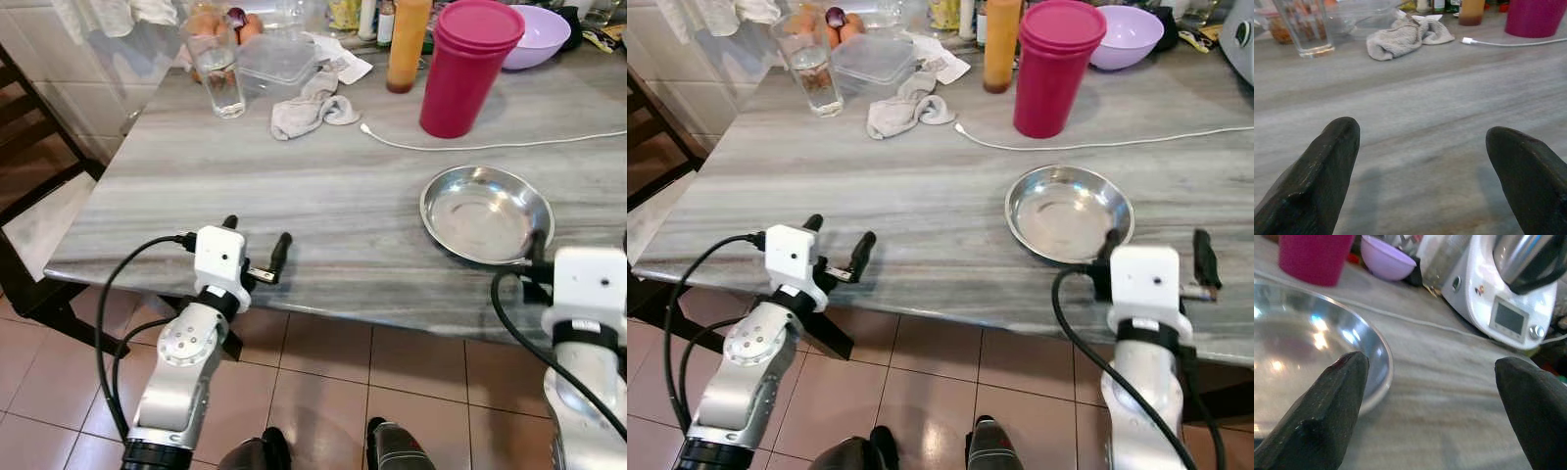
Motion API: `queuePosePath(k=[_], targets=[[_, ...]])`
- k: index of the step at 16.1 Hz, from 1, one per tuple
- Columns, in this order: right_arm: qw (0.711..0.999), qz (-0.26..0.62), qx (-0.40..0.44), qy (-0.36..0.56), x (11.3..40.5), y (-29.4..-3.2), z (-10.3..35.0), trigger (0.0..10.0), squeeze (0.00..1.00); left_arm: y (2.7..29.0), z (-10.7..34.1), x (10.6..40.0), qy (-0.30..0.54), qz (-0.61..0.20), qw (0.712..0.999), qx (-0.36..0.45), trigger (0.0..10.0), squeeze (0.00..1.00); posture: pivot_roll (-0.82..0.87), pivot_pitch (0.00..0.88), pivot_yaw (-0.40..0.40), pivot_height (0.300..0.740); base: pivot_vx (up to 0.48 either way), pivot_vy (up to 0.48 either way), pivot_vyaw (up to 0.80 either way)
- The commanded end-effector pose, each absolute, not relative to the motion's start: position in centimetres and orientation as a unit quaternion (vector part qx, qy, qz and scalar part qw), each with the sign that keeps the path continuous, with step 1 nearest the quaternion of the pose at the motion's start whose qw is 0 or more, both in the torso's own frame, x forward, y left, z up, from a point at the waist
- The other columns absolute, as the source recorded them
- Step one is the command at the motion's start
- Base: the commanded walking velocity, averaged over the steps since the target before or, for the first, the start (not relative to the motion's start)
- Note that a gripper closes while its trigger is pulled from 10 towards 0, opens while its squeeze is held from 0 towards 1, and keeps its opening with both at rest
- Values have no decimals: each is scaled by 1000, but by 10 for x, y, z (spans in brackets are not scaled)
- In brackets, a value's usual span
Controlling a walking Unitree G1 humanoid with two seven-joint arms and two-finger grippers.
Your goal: Setting the table
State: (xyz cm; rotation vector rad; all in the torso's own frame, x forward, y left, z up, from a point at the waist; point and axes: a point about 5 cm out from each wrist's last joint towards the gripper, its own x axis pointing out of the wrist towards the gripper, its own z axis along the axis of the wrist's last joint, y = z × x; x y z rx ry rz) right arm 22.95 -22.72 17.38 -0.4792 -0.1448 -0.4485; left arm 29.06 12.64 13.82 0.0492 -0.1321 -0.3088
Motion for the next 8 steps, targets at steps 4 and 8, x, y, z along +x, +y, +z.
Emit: queuePosePath(k=[4,8], targets=[[938,-242,-238,-75,223,-233,178,10000,349,126,134,289,-62,-154,986,31,10000,0,-330,206,98,740,0,0,0],[943,-227,-232,-76,230,-227,179,10000,0,122,138,292,-65,-156,986,14,10000,0,-330,206,98,740,0,0,-725]])
